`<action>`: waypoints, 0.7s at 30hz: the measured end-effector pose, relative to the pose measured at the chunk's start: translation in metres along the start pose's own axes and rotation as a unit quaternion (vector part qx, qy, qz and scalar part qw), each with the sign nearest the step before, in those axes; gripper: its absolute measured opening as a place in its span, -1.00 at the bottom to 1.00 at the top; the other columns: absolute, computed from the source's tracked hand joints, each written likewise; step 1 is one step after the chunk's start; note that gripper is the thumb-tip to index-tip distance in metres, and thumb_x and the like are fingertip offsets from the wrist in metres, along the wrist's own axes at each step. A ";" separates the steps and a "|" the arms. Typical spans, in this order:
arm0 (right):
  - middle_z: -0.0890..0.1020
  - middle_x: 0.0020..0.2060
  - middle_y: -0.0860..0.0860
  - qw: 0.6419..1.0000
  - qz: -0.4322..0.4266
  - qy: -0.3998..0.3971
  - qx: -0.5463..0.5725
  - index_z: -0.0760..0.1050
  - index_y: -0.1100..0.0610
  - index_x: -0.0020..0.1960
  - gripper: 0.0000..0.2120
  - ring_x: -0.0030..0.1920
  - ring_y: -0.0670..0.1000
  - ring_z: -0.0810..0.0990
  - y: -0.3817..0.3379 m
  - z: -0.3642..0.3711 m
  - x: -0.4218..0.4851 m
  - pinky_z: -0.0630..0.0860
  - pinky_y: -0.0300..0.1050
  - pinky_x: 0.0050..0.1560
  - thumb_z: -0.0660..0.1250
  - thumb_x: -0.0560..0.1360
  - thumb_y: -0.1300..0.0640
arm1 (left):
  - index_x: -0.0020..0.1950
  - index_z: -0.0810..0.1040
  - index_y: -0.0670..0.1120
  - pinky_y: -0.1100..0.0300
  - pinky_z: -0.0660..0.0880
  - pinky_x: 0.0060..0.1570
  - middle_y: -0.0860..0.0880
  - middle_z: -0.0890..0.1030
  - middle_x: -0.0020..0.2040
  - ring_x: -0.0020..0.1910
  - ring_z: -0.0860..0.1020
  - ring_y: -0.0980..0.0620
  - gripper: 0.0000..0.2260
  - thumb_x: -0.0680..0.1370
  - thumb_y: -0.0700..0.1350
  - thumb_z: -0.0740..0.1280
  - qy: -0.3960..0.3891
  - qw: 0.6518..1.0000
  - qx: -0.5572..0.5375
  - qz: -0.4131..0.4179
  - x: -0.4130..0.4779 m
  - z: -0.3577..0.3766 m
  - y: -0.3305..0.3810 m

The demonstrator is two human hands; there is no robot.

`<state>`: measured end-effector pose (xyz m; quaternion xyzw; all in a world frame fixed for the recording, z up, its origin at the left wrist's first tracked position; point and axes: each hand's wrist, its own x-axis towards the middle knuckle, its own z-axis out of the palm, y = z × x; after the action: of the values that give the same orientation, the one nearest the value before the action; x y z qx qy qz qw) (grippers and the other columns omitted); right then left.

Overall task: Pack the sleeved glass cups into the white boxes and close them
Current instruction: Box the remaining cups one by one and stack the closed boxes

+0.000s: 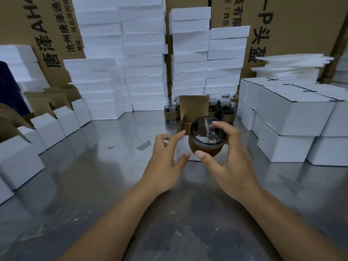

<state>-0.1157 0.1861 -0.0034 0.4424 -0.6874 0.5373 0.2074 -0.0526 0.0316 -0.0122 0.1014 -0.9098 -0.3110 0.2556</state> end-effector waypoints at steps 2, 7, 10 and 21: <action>0.37 0.16 -0.37 1.000 -0.002 -0.005 -0.003 0.15 -0.29 0.28 -0.45 0.18 -0.27 0.42 -0.001 -0.001 0.000 0.30 -0.49 0.15 0.28 0.37 -0.25 | 0.39 0.30 0.18 0.30 0.31 0.11 0.04 0.26 0.29 0.27 0.32 0.10 -0.63 0.58 0.04 0.23 0.024 0.999 -0.014 0.019 0.000 -0.001 0.003; 0.37 0.16 -0.33 1.000 -0.012 0.002 0.002 0.15 -0.27 0.29 -0.45 0.17 -0.17 0.45 -0.003 -0.001 0.001 0.38 -0.34 0.16 0.28 0.37 -0.23 | 0.24 0.44 0.07 0.26 0.42 0.01 0.07 0.45 0.09 0.07 0.43 0.12 -0.77 0.59 0.01 0.22 0.050 0.994 0.050 0.085 -0.004 -0.003 0.008; 0.38 0.15 -0.30 1.000 -0.014 0.004 0.009 0.14 -0.28 0.29 -0.45 0.15 -0.18 0.45 -0.005 0.000 0.001 0.38 -0.39 0.12 0.27 0.37 -0.23 | 0.15 0.47 0.00 0.21 0.43 -0.07 0.03 0.51 0.01 -0.02 0.44 0.07 -0.84 0.58 -0.04 0.24 0.054 0.986 0.073 0.141 -0.005 -0.004 0.011; 0.34 0.08 -0.55 0.995 0.022 0.036 0.089 0.20 -0.24 0.24 -0.54 0.15 -0.34 0.41 -0.005 -0.004 0.007 0.38 -0.45 0.10 0.28 0.40 -0.20 | -0.02 0.54 -0.09 0.19 0.51 -0.26 0.00 0.59 -0.17 -0.22 0.49 0.10 -0.86 0.53 -0.04 0.27 0.078 0.961 0.091 0.249 -0.005 0.000 0.015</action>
<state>-0.1161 0.1874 0.0058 0.4239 -0.6388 0.6163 0.1799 -0.0486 0.0454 -0.0045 -0.0817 -0.9080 -0.1441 0.3848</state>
